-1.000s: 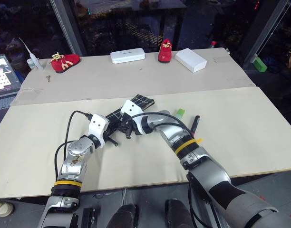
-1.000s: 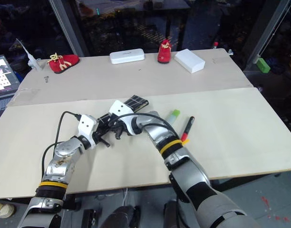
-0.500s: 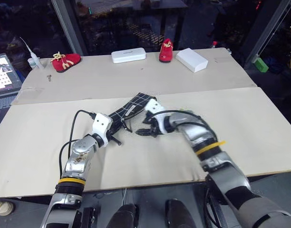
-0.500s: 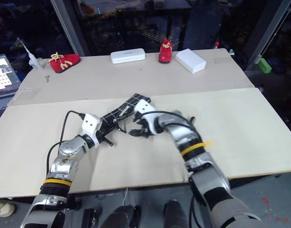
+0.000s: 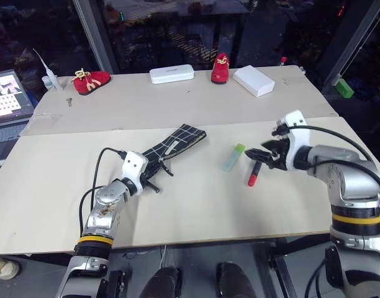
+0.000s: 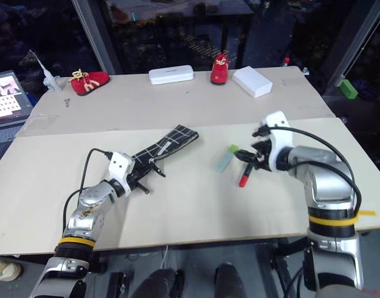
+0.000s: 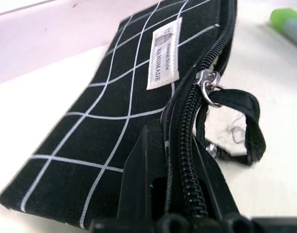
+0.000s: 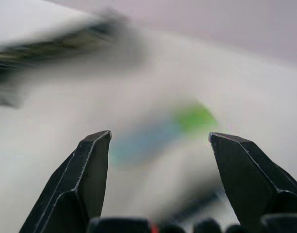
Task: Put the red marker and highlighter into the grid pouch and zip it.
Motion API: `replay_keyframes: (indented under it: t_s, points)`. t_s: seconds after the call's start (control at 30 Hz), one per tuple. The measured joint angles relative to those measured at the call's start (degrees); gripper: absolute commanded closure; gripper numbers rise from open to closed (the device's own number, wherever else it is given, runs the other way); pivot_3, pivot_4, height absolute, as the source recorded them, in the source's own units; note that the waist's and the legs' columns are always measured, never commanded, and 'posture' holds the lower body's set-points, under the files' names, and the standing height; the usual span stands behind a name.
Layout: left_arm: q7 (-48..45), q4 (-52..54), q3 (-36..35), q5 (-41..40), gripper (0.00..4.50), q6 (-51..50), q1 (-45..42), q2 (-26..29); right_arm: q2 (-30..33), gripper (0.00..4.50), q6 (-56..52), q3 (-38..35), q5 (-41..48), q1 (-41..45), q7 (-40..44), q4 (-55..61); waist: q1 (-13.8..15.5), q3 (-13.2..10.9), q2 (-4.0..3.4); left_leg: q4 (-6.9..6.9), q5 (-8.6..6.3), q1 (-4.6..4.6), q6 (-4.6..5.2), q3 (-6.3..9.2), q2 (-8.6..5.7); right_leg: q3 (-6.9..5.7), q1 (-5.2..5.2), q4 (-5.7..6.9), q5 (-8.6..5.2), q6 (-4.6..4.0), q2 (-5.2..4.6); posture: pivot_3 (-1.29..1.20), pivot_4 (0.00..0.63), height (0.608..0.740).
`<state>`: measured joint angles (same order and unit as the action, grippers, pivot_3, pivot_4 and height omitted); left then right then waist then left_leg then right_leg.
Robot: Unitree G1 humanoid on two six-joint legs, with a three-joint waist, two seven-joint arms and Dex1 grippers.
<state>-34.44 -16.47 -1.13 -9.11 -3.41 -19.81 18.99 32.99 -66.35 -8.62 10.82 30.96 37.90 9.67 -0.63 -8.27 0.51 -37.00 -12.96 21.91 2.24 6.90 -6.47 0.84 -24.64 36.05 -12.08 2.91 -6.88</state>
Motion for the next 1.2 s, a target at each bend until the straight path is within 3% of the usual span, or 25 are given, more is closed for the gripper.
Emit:
replay_keyframes:
  t_s: [0.13,0.27,0.63,0.73,0.97,1.1,1.2]
  points:
    - [0.0,-0.2,0.0,0.0,4.5,0.1,-0.1,-0.1,-2.6,0.89,-4.2,0.0,-1.2,-3.1,-7.2,1.6,-0.2,0.0,0.0,-0.01,0.0,0.03,0.01,-0.28,0.11,0.16,-0.12,0.03,0.06,-0.08,0.02,0.0,0.15,0.74]
    - [0.0,-0.7,0.6,0.0,4.5,0.1,-1.4,-1.7,-10.7,0.89,-7.3,-1.4,-2.8,-1.8,-16.0,1.1,-0.1,0.0,0.01,-0.01,0.0,-0.05,0.0,-0.37,0.25,0.19,-0.07,0.01,0.14,-0.17,0.2,0.0,0.15,0.74]
    - [0.7,-1.1,0.8,0.0,4.5,0.5,-1.1,-2.4,-12.8,0.89,-7.6,-1.5,-2.9,-1.0,-22.7,-1.1,0.0,0.0,0.01,-0.01,-0.02,-0.16,0.03,-0.41,0.33,0.23,0.05,-0.07,0.14,-0.18,0.31,0.0,0.15,0.74]
    - [1.0,-1.1,0.8,0.0,4.5,0.5,-0.8,-2.4,-13.3,1.46,-5.7,-1.2,-3.1,-1.9,-24.2,-1.6,0.0,0.0,0.01,0.0,-0.05,-0.48,0.06,-0.41,0.34,0.21,0.39,-0.15,0.14,-0.17,0.32,0.0,0.15,0.74]
    - [1.1,-0.9,0.0,0.0,4.5,0.5,-0.8,-1.8,-12.8,3.79,-1.0,-0.7,-3.9,-2.1,-25.8,-4.2,-0.3,0.1,0.16,0.0,-0.05,-0.59,0.05,-0.48,0.38,0.23,0.44,-0.14,0.14,-0.16,0.36,0.0,0.15,0.74]
    - [0.9,-0.9,0.0,0.0,4.5,0.5,-0.8,-1.6,-11.5,3.79,5.0,1.0,-4.0,-0.9,-24.5,-6.9,-0.4,0.1,0.16,0.05,-0.05,-0.56,0.05,-0.56,0.38,0.29,0.34,-0.13,0.14,-0.16,0.36,0.0,0.15,0.74]
    - [0.6,-0.9,0.0,0.0,4.5,0.5,-0.8,-1.6,-6.8,3.79,15.5,5.7,-6.1,0.9,-20.9,-7.2,-0.3,0.1,0.17,0.05,-0.07,-0.52,0.07,-0.58,0.37,0.28,0.32,-0.17,0.13,-0.15,0.36,0.0,0.15,0.74]
